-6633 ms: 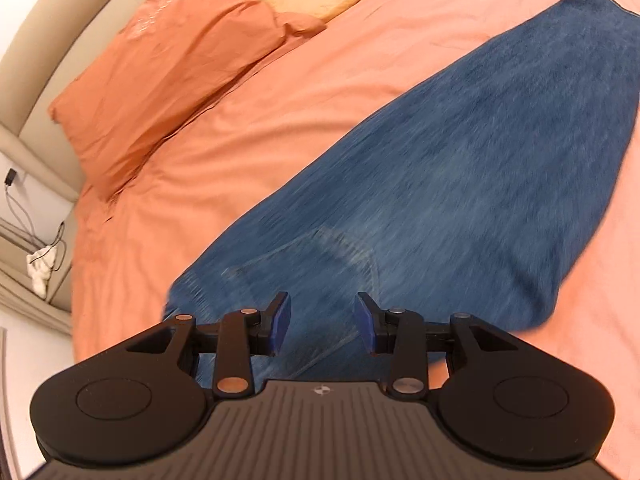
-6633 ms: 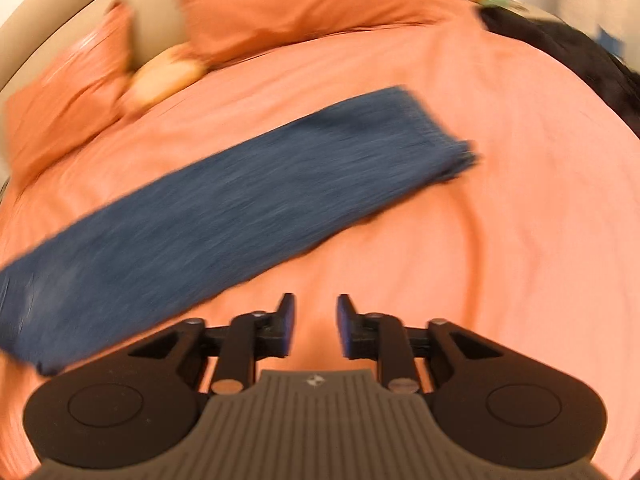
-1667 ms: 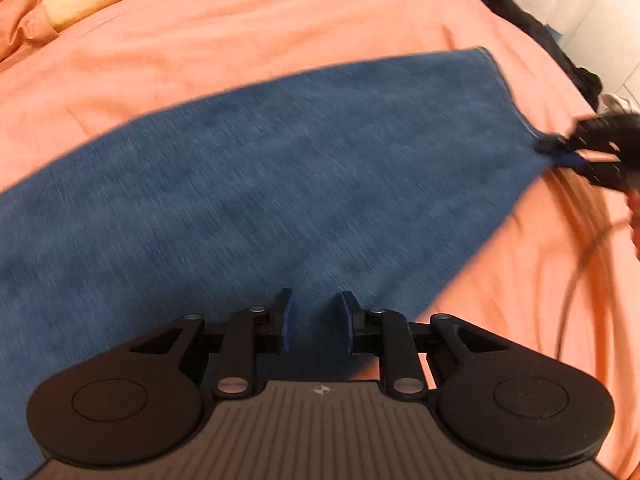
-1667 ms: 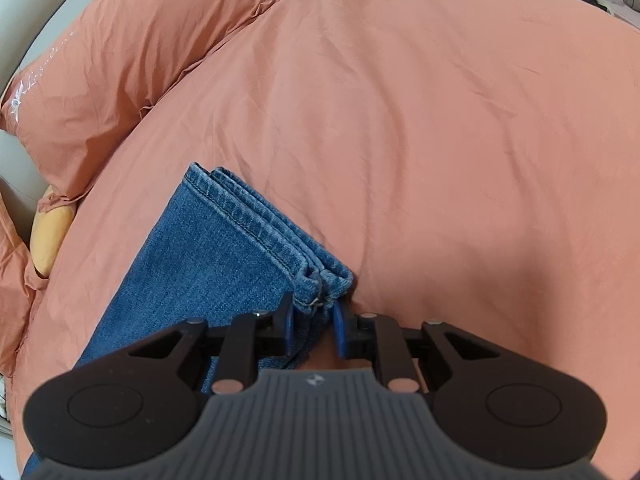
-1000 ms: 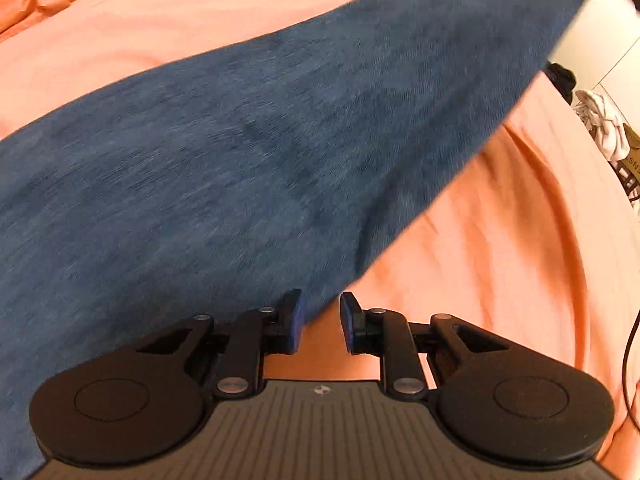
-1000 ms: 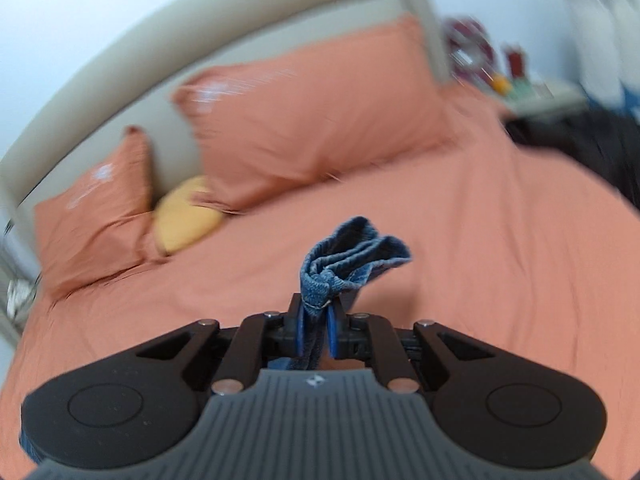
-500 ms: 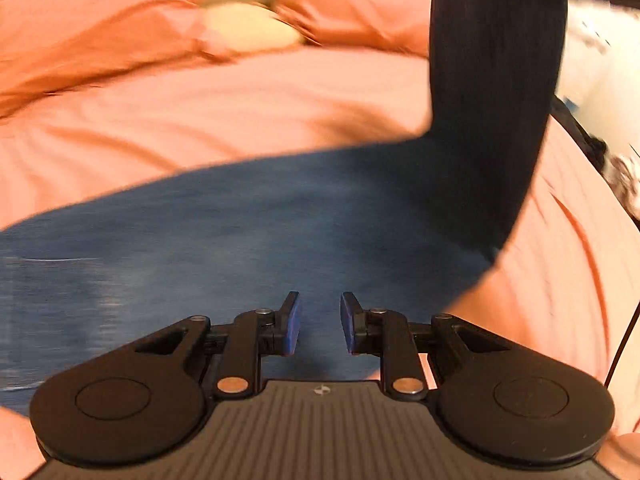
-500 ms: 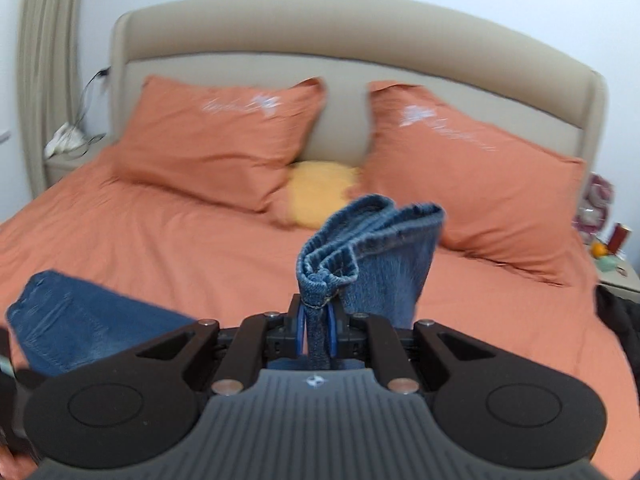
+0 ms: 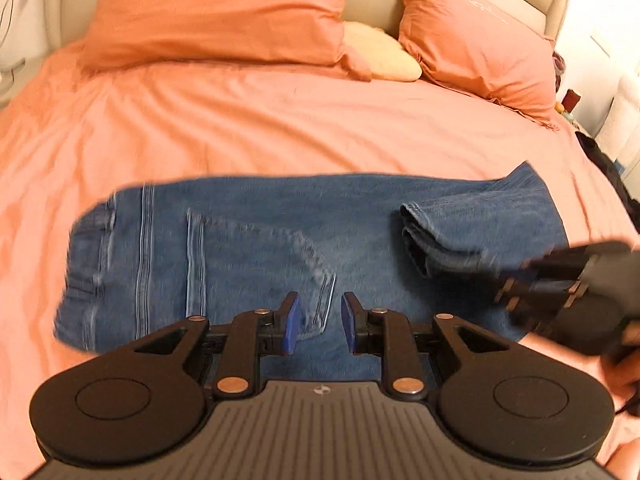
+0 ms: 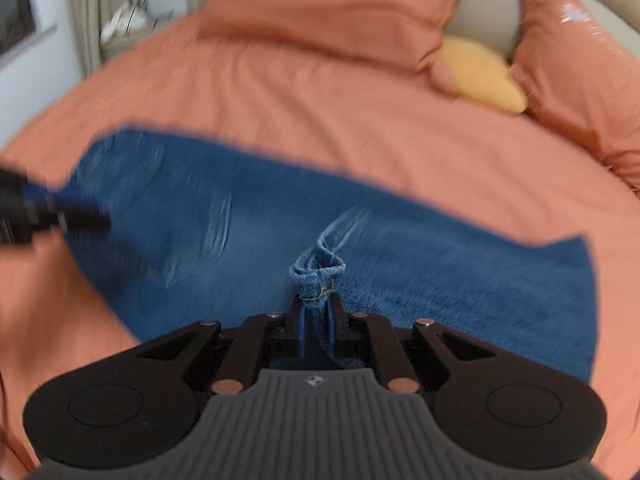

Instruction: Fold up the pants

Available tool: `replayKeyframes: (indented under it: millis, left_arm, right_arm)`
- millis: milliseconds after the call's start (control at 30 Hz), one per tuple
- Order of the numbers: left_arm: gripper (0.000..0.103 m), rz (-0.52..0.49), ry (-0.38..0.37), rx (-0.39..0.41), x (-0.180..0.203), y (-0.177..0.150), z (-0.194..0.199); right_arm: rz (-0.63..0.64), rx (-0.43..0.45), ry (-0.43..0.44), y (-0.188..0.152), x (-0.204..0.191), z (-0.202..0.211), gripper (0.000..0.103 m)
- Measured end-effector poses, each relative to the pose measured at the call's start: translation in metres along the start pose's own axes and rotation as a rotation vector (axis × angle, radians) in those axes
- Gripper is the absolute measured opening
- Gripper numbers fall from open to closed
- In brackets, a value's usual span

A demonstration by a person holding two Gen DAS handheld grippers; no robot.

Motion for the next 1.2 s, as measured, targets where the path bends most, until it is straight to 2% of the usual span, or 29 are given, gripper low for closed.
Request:
replayKeyframes:
  millis: [33, 167, 267, 367, 400, 500, 567, 600, 633, 700, 900, 933, 1000, 1033, 1100, 1133, 1167, 1200]
  left_arm:
    - [0.03, 0.005, -0.006, -0.004, -0.005, -0.006, 0.008]
    - [0.034, 0.026, -0.046, -0.043, 0.002, -0.019, -0.003]
    - [0.041, 0.022, -0.064, -0.06, 0.012, -0.022, -0.003]
    - [0.051, 0.036, -0.102, -0.068, 0.028, -0.023, -0.011]
    - [0.055, 0.06, -0.138, -0.072, 0.038, -0.021, -0.018]
    - [0.063, 0.095, -0.184, -0.076, 0.044, -0.019, -0.025]
    - [0.069, 0.184, -0.255, -0.091, 0.053, -0.013, -0.047]
    - [0.071, 0.188, -0.257, -0.091, 0.053, -0.012, -0.048]
    - [0.073, 0.258, -0.287, -0.109, 0.061, -0.007, -0.067]
    - [0.073, 0.303, -0.305, -0.137, 0.068, -0.003, -0.086]
    - [0.073, 0.35, -0.287, -0.195, 0.083, -0.007, -0.136]
    - [0.073, 0.369, -0.284, -0.212, 0.086, -0.008, -0.148]
    - [0.073, 0.385, -0.288, -0.231, 0.088, -0.011, -0.158]
    - [0.073, 0.395, -0.299, -0.238, 0.093, -0.013, -0.169]
    - [0.069, 0.394, -0.303, -0.235, 0.092, -0.016, -0.164]
    - [0.052, 0.392, -0.309, -0.228, 0.094, -0.017, -0.167]
    - [0.044, 0.389, -0.314, -0.225, 0.095, -0.017, -0.167]
    - [0.024, 0.369, -0.304, -0.213, 0.097, -0.016, -0.166]
  right_arm:
    - [0.022, -0.024, 0.002, -0.008, -0.005, -0.011, 0.006]
    - [0.114, -0.127, -0.011, -0.042, -0.013, -0.034, 0.006]
    - [0.115, -0.14, 0.018, -0.053, -0.003, -0.033, 0.008]
    - [0.048, -0.115, 0.078, -0.048, 0.01, -0.021, 0.042]
    - [0.029, -0.101, 0.084, -0.046, 0.015, -0.015, 0.044]
    - [-0.015, -0.068, 0.105, -0.045, 0.032, 0.006, 0.047]
    - [-0.047, -0.045, 0.1, -0.044, 0.049, 0.016, 0.051]
    - [-0.057, -0.038, 0.085, -0.044, 0.06, 0.02, 0.052]
    - [-0.069, -0.033, 0.067, -0.047, 0.071, 0.023, 0.052]
    - [-0.106, -0.035, 0.031, -0.055, 0.097, 0.027, 0.052]
    - [-0.135, -0.056, -0.159, -0.077, 0.174, 0.025, 0.047]
    - [-0.143, -0.054, -0.181, -0.08, 0.186, 0.024, 0.045]
    - [-0.165, -0.047, -0.208, -0.086, 0.207, 0.023, 0.033]
    - [-0.184, -0.043, -0.213, -0.089, 0.217, 0.022, 0.033]
    - [-0.231, -0.04, -0.211, -0.097, 0.233, 0.02, 0.03]
    - [-0.257, -0.039, -0.202, -0.101, 0.239, 0.019, 0.029]
    - [-0.279, -0.039, -0.191, -0.106, 0.244, 0.017, 0.029]
    - [-0.292, -0.04, -0.183, -0.109, 0.247, 0.015, 0.029]
Point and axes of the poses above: each gripper's, at about its wrist camera, not at the fingertips, and z roughly against the way its jaws point, x to its right, y to its top, the point moved 7 cm from there along -z, roughly the way its jaws point, and after that the axes turned 7 degrees about z, right-handed, at the moved point
